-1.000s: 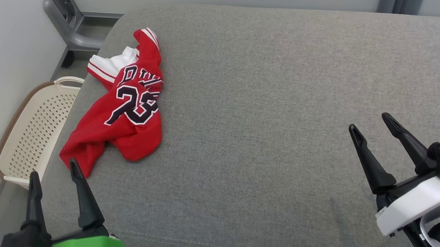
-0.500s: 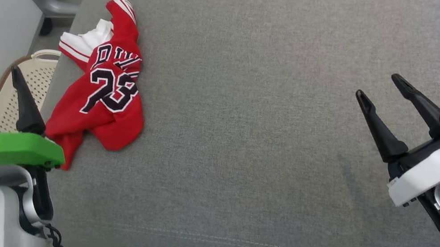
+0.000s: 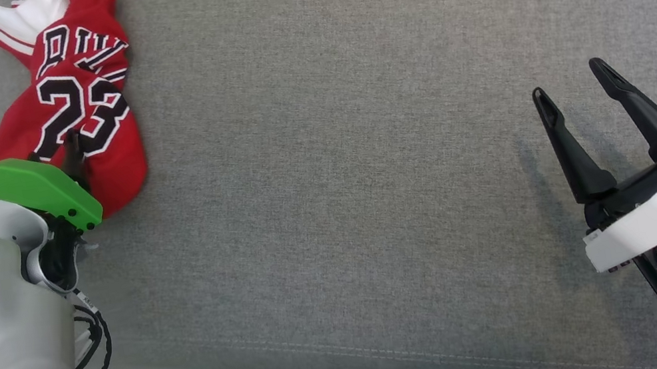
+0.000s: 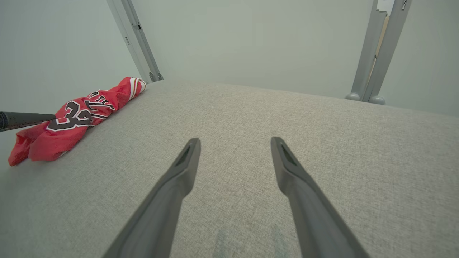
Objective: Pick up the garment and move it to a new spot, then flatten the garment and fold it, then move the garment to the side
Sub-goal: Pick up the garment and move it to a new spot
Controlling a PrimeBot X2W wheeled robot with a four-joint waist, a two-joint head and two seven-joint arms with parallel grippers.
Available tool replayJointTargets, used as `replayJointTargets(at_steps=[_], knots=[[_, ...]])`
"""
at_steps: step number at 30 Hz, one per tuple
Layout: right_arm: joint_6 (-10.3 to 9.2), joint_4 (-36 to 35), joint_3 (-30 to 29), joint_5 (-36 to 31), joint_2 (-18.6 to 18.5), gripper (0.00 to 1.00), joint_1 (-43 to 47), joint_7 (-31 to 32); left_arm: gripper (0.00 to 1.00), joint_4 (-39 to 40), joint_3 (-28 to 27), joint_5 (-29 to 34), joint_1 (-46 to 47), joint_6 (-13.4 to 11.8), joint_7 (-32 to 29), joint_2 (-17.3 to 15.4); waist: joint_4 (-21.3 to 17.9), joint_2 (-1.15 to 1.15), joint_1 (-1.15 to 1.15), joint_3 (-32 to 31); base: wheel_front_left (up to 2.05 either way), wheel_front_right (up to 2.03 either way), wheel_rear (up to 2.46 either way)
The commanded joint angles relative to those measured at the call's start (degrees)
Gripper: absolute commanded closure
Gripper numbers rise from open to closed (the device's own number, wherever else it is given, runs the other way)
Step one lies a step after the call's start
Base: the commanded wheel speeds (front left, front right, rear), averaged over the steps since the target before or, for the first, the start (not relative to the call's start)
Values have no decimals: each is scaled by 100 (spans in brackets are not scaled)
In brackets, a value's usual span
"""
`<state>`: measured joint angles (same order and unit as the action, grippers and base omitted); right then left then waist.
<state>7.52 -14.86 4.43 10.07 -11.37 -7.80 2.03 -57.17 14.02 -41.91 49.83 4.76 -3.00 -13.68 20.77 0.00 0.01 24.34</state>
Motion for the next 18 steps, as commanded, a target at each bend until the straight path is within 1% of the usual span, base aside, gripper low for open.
replayJointTargets(at_steps=[1, 5, 6, 7, 8, 11, 12, 16, 18], knots=[[-6, -36, 6, 23, -32, 0, -102, 8, 0, -210, 10, -52, 208, 80, -107, 8, -277, 0, -1, 382, 0, 0, 0], [-7, -11, 73, 37, -60, 0, -180, -3, 0, -702, 23, -167, 445, 176, -290, 15, -361, 0, -1, 493, 0, 0, 0], [-7, 2, 82, 45, -63, 0, -208, -12, 18, -763, 36, -168, 507, 183, -239, 8, -376, 0, -1, 507, 0, 0, 0], [-6, 17, 93, 53, -52, 0, -230, -33, 73, -810, 28, -160, 573, 193, -119, -13, -387, 0, -1, 515, 0, 0, 0], [-6, 32, 92, 54, -42, 0, -237, -57, 100, -893, 40, -142, 608, 195, -91, -28, -397, 0, -1, 514, 0, 0, 0], [-6, 99, 80, 74, 2, 0, -265, -124, 100, -988, 97, -40, 776, 216, 168, -154, -413, 0, -1, 459, 0, 0, 0], [-6, 126, 71, 74, 13, 0, -265, -137, 100, -979, 100, -10, 866, 206, 359, -216, -413, 0, -1, 425, 0, 0, 0], [-6, 269, 62, 94, 85, 0, -223, -251, 100, -856, 210, 259, 1159, 47, 1120, -421, -419, 0, -1, 180, 0, 0, 0], [-6, 340, 77, 106, 141, 0, -191, -326, 100, -772, 274, 411, 1299, -29, 1400, -540, -444, 0, -1, 12, 0, 0, 0]])
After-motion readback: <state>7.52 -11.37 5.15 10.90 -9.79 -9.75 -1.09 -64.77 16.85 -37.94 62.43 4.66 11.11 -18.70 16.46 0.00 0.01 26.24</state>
